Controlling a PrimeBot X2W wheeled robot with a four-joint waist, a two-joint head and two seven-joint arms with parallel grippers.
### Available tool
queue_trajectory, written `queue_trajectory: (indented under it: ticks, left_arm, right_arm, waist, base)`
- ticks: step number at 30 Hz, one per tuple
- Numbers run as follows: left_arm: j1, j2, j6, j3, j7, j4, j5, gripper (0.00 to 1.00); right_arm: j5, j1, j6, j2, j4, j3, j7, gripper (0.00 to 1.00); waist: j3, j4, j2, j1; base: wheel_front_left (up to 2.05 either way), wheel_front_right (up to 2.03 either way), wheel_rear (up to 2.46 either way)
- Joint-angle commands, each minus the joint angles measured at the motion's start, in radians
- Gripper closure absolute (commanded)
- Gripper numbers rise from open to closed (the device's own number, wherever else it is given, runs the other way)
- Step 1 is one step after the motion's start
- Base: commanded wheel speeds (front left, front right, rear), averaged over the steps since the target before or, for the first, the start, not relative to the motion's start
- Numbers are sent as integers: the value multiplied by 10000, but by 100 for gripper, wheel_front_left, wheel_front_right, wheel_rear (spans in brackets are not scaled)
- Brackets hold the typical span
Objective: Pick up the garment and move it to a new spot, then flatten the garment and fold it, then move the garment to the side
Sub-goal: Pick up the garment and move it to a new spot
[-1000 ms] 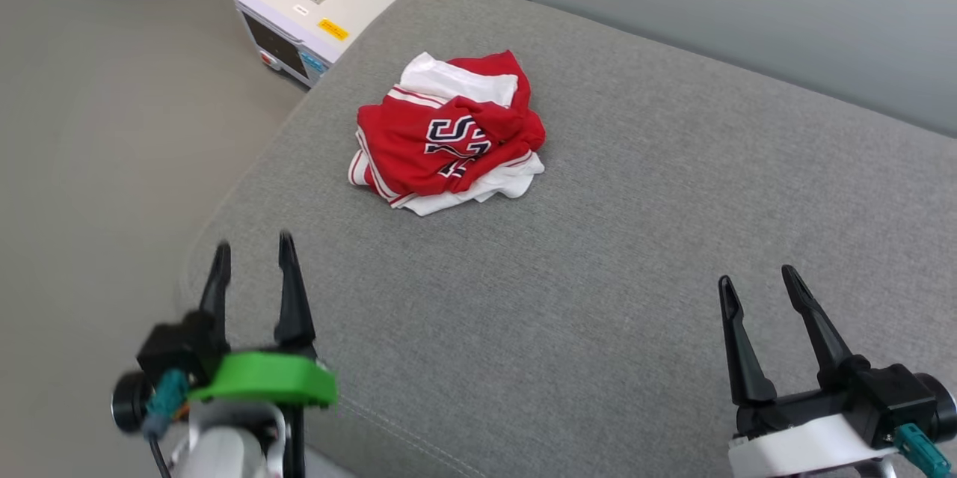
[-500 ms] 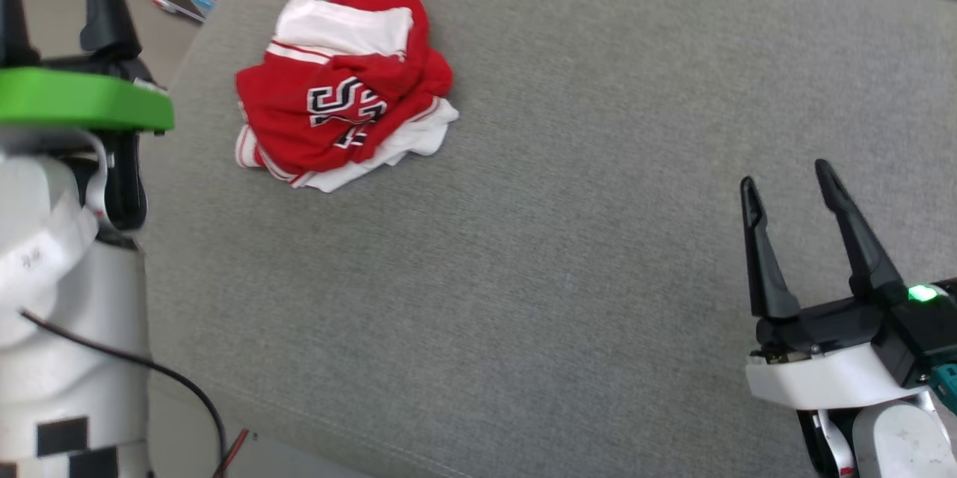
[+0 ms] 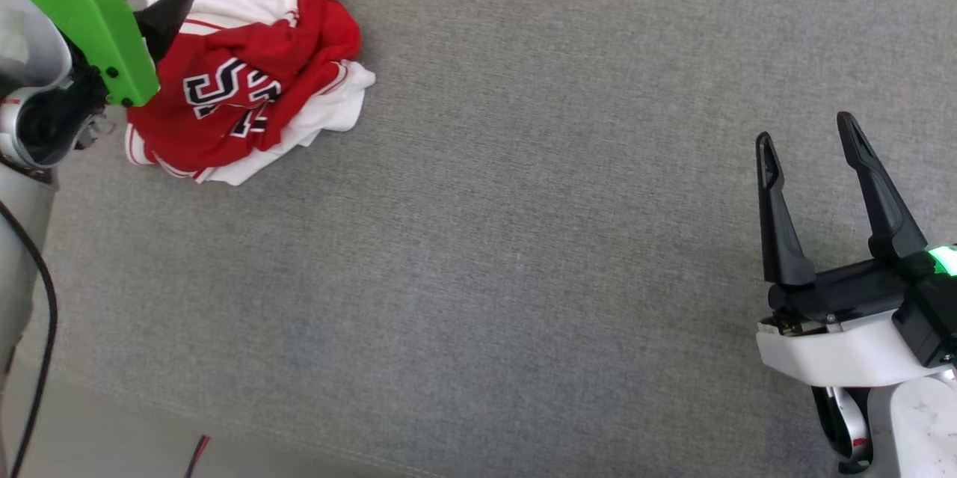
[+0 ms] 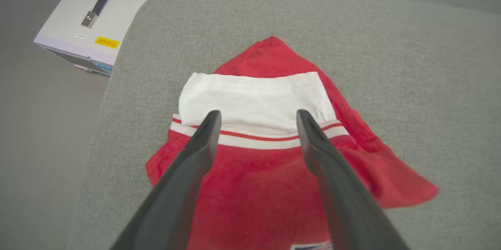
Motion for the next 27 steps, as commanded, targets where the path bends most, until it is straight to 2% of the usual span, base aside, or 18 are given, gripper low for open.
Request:
queue_trajectory:
  ticks: [1, 5, 11, 19, 20, 21, 27]
  left_arm:
    - [-252, 145, -27, -307, 483, 92, -221, 0]
    - [-343, 426, -28, -1178, 1748, 420, -665, 0]
    - [-297, 454, -28, -2608, 2994, 966, -743, 0]
    - [-312, 48, -28, -4109, 3123, 1732, -788, 0]
    - [-356, 79, -28, -4235, 3039, 1745, -792, 67]
    - [-432, 159, -28, -4379, 2888, 1743, -778, 100]
    - [-1015, 751, -28, -4567, 1169, 1392, -883, 100]
  right_arm:
    - [-96, -227, -7, -33, -71, 5, -47, 0]
    - [-93, -403, -7, -21, -61, 26, -47, 0]
    - [-86, -593, -7, -7, -53, 43, -47, 0]
    - [-55, -791, -7, 37, 28, 134, -47, 0]
    - [-46, -792, -7, 53, 37, 122, -47, 0]
    - [-30, -781, -7, 78, 48, 94, -47, 0]
    - [121, -596, -7, 213, 143, -58, -47, 0]
  waist:
    - [337, -290, 0, -2]
    - [552, -461, 0, -2]
    - [831, -651, 0, -2]
    - [968, -882, 0, -2]
    - [935, -899, 0, -2]
    - [867, -911, 0, -2]
    - [209, -861, 0, -2]
  base:
    - [0, 0, 0]
    - [0, 0, 0]
    - [0, 0, 0]
    - [0, 0, 0]
    - [0, 0, 0]
    - [0, 0, 0]
    - [0, 0, 0]
